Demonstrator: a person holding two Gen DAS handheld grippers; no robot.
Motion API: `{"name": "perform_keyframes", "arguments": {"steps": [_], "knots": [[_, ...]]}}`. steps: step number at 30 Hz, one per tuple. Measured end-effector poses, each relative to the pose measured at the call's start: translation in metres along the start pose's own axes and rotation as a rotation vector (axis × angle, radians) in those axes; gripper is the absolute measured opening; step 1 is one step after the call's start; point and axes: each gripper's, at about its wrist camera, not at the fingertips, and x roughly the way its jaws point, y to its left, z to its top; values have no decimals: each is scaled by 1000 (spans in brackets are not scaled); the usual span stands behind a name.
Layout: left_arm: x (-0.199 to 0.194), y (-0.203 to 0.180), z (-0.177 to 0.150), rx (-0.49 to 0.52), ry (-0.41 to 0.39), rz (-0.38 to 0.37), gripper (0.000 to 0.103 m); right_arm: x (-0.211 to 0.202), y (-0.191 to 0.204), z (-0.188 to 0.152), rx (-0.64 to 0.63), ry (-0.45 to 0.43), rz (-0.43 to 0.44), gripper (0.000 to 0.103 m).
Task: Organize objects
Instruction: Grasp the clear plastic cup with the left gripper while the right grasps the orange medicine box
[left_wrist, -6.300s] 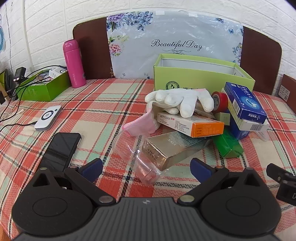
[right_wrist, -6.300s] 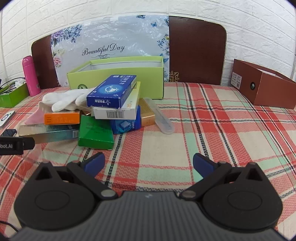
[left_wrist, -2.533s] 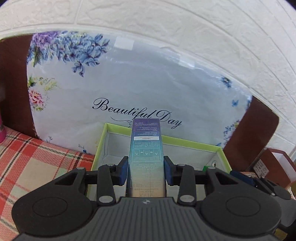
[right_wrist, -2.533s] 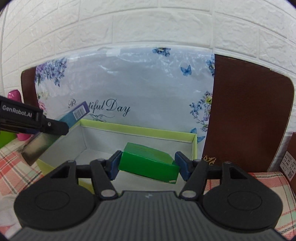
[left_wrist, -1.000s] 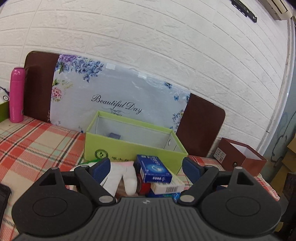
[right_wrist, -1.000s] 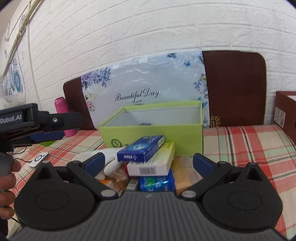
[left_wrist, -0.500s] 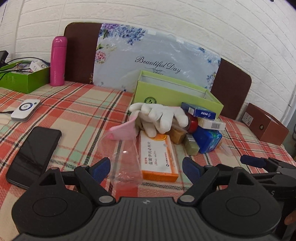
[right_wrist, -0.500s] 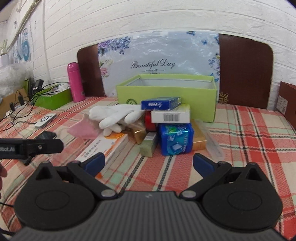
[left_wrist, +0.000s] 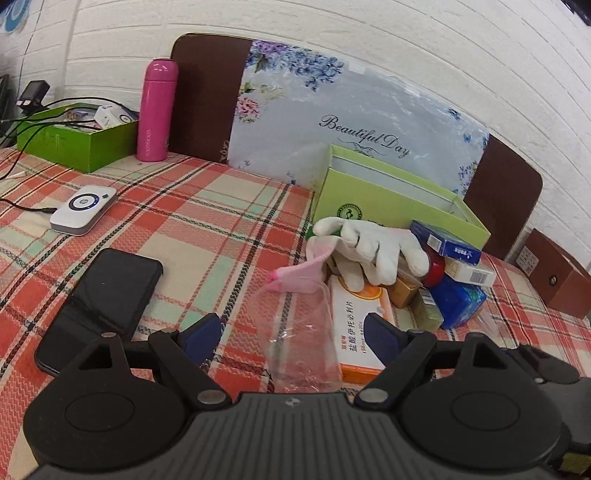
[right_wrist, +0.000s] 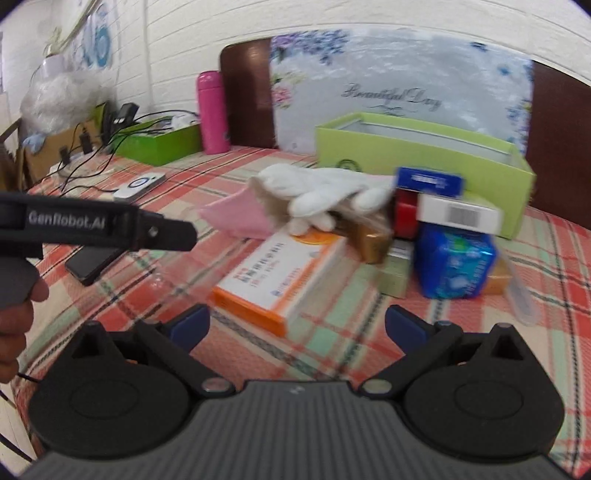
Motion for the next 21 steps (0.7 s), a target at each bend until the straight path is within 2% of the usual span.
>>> {"name": "perform_keyframes", "arguments": {"steps": [5,7,8,9,11,13,14,15,16,18,21], "knots": [[0,11,7,-47,12,-21,87,40,15,11,11,41,-27,102],[6,8,8,-45,26,-29,87,46,8,10,31,55,-29,85],[10,6,8,-37,34,-36,87,45,2,7,48,66,-22,68],[15,3,7,-29,42,-38,87,44,-4,3,62,77,-19,58],[25,-1,5,-17,65,-30,87,31,-19,-7,54,59,-35,47],[34,-2,3,-12,88,-32,86,20,-33,-14,55,61,-82,47],[38,-2,2,-10,100,-33,75,14,-39,-16,62,63,-104,50],[41,-2,1,-10,119,-35,61,9,-43,-15,71,66,-115,56],[44,0,0,-14,142,-33,57,5,-45,-13,80,60,-107,61],[43,6,0,-27,150,-31,57,2,-41,-7,94,21,-82,79],[34,15,2,-39,124,8,57,16,-20,10,72,19,-35,86]]}}
